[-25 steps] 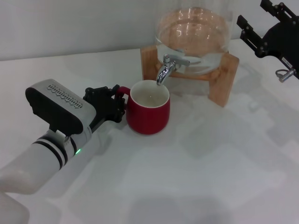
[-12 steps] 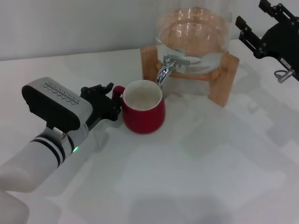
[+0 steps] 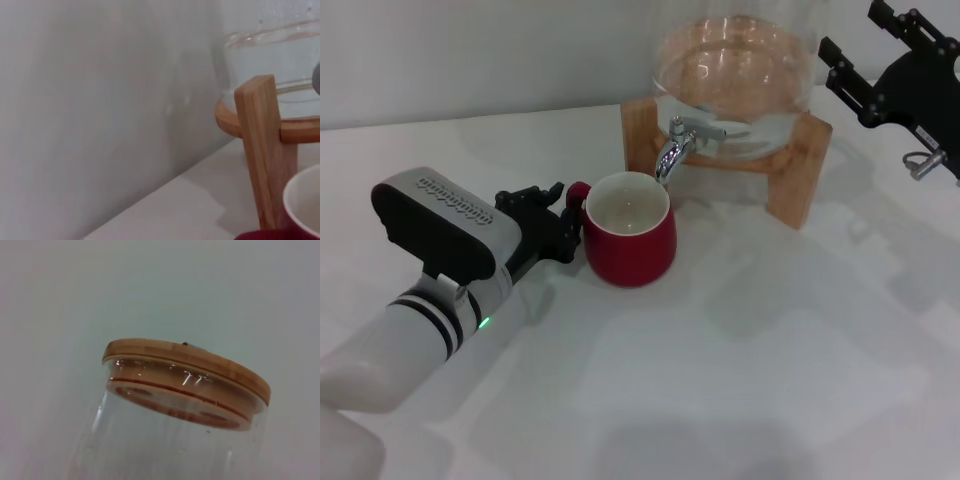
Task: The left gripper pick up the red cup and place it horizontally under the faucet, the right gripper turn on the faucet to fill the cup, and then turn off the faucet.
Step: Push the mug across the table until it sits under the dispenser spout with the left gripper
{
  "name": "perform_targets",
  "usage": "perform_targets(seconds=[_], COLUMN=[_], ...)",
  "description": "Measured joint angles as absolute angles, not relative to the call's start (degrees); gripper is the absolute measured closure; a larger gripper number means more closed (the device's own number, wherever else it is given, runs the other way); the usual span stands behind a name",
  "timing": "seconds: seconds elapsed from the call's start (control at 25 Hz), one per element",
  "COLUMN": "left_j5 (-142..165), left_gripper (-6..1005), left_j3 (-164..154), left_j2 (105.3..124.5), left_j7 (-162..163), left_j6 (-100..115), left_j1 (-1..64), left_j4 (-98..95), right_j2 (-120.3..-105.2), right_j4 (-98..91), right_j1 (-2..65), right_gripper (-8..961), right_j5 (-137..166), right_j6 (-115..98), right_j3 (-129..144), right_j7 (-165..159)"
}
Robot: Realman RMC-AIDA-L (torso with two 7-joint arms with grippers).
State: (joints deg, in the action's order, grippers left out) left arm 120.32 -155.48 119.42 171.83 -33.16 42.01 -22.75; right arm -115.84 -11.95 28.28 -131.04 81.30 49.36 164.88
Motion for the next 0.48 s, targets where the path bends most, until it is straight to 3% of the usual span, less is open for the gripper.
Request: perform_targets(seconds=[0.48], left_j5=[120.75], left_gripper=[749], left_j3=[-155.7], left_j2=[119.54], left_j7=[171.49], left_j6=[-31.87], left_j1=[42.19], left_j4=[-24.35], right_j2=[-115.74], right_j4=[-11.95], right_j1=[28.26], right_gripper=[291], right_j5=[-131.04], right_j6=[81.29], right_j3=[49.83], right_j7=[165.04])
